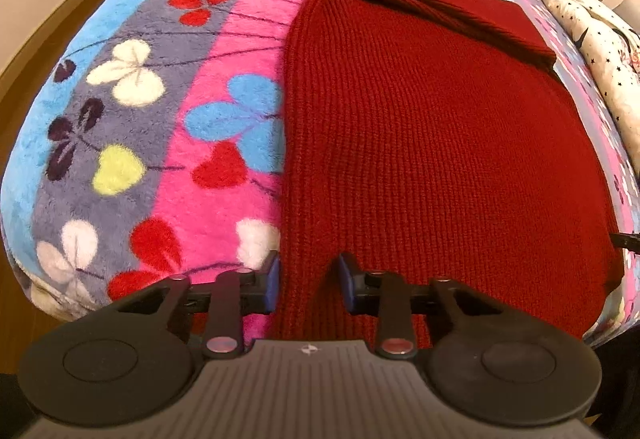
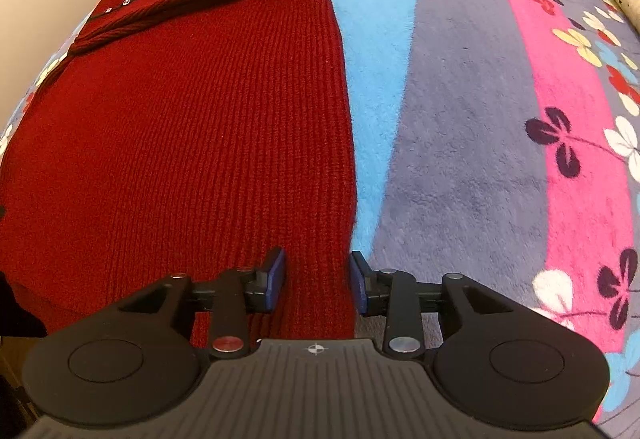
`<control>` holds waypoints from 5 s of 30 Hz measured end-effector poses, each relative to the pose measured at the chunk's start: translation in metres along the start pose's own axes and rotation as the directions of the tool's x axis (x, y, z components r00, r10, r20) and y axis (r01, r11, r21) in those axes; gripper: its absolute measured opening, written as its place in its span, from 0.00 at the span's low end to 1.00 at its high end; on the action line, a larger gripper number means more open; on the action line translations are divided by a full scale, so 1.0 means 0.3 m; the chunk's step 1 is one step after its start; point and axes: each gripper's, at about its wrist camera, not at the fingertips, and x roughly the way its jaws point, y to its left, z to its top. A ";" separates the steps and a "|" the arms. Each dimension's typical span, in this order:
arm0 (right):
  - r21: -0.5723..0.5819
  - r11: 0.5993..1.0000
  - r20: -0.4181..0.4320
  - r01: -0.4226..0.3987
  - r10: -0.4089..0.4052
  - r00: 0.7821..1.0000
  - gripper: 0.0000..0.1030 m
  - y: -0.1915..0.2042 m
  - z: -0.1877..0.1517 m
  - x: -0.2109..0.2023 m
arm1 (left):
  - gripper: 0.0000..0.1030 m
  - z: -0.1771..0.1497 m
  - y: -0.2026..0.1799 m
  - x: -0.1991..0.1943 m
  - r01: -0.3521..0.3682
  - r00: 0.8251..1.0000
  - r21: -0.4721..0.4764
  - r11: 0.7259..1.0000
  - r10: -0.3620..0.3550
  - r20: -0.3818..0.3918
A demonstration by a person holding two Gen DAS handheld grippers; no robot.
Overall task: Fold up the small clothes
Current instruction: 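Close the left tool on the hem while the right tool grasps the hem too, then lift the hem with both tools, fold it toward the collar, and release, then move both open tools to the new folded edge of the sweater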
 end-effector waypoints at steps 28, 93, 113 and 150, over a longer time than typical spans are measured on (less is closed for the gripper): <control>-0.072 0.993 -0.034 -0.093 0.091 0.995 0.34 0.027 -0.032 0.008 | 0.16 -0.023 -0.030 -0.019 0.067 0.997 0.026 0.997 -0.066 -0.027; 0.318 0.922 0.434 -0.222 0.066 0.898 0.15 -0.221 0.342 -0.069 | 0.10 0.516 0.019 -0.007 0.179 0.960 -0.095 0.979 -0.153 0.235; 0.409 0.901 0.478 -0.143 -0.078 0.875 0.46 -0.265 0.327 -0.108 | 0.41 0.531 0.091 -0.055 0.166 0.952 -0.198 0.966 -0.105 0.289; 0.198 0.974 0.340 -0.108 0.035 0.940 0.48 -0.158 0.360 0.011 | 0.57 0.563 -0.089 0.055 0.060 0.977 0.090 0.994 -0.077 0.199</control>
